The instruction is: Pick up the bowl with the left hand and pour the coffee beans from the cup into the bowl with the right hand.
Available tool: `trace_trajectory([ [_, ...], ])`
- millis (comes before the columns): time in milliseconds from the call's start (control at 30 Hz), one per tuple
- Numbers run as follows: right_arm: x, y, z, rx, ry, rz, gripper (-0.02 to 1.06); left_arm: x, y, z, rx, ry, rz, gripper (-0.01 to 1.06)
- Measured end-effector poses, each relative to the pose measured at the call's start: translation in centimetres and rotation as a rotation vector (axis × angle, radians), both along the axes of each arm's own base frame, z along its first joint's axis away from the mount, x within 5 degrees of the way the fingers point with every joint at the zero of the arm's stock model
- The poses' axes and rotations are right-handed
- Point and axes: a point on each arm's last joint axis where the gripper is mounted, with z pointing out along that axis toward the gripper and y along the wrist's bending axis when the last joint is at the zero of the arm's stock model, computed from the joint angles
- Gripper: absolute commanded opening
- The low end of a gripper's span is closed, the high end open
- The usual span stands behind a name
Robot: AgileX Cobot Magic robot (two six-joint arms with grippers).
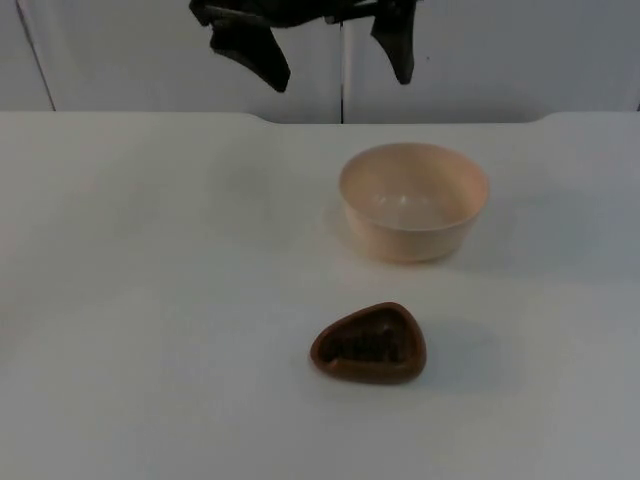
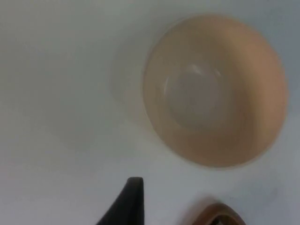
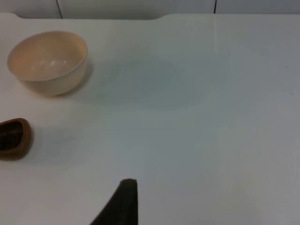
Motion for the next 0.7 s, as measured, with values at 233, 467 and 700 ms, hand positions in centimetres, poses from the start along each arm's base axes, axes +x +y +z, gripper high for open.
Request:
trace_trajectory([
  [233,0.0,0.0,0.0,0.0,0.0,0.0,1.05,1.9,-0.8,-2.8,0.01,0.023,0.067,0.99],
  [467,0.0,0.0,0.0,0.0,0.0,0.0,1.05,4.3,0.3,-4.9,-0.012,0.056,0.18,0.99],
  [700,0.0,0.0,0.0,0.0,0.0,0.0,1.05,6.3,2.6,-7.4,-0.146,0.166,0.231,0.99],
])
